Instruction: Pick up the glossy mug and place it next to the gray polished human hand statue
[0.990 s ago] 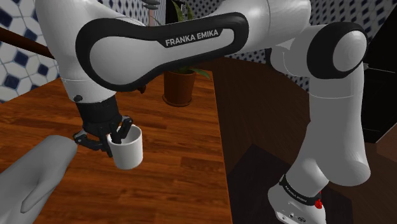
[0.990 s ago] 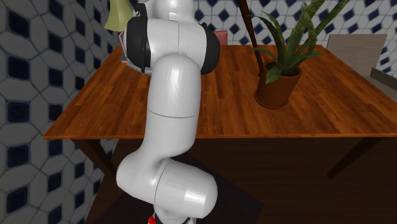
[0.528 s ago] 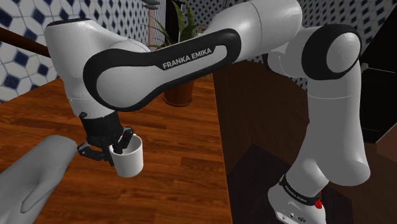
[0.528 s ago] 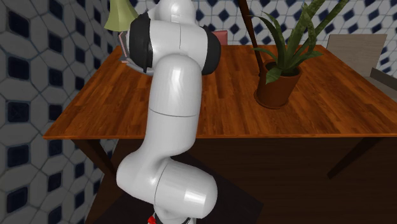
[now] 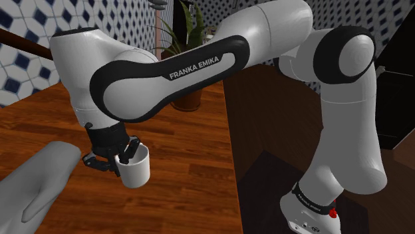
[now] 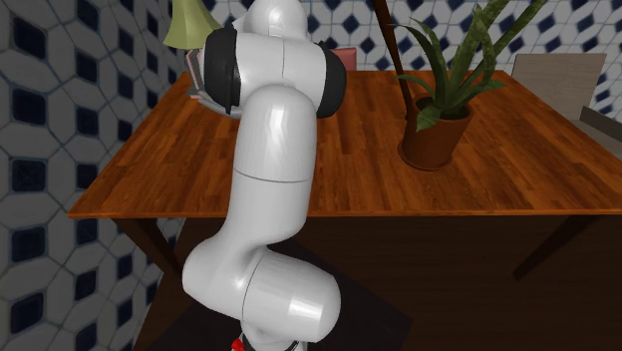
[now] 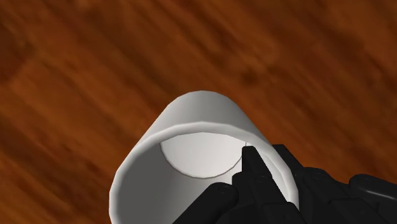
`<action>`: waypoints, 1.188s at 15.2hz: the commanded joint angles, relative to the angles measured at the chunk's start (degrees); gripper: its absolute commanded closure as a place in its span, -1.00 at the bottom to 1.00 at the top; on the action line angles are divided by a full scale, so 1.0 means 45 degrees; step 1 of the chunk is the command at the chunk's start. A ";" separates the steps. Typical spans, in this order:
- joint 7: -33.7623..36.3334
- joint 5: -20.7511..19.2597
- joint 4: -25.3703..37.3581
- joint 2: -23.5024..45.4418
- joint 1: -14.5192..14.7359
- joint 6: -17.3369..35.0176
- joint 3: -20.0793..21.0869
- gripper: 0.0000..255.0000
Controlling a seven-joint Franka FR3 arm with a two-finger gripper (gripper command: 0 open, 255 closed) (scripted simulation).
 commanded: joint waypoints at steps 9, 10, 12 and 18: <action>-0.0080 0.0096 0.0706 -0.0118 0.0050 -0.0794 0.0056 -1.00; -0.0115 0.0130 0.1099 -0.0148 0.0089 -0.1205 0.0077 -1.00; -0.0139 0.0149 0.1429 -0.0158 0.0128 -0.1537 0.0090 -1.00; -0.0139 0.0149 0.1429 -0.0158 0.0128 -0.1537 0.0090 -1.00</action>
